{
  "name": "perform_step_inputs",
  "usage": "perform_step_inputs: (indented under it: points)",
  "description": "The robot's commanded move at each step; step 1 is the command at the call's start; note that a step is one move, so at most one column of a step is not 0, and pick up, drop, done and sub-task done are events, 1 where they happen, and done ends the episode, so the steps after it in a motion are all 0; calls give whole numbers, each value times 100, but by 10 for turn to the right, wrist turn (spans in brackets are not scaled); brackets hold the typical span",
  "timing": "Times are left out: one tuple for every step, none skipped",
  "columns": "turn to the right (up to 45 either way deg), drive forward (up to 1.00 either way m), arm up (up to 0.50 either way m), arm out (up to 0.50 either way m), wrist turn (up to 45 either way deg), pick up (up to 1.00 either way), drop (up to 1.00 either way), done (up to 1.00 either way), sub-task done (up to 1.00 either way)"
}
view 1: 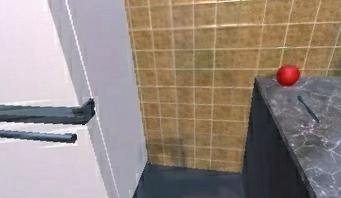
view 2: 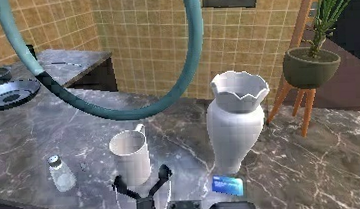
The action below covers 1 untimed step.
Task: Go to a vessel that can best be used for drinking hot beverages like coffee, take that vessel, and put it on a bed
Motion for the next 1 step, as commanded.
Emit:
perform_step_inputs:
  points:
    - [-450, 0, 0, 0, 0, 0, 0, 0, 0]
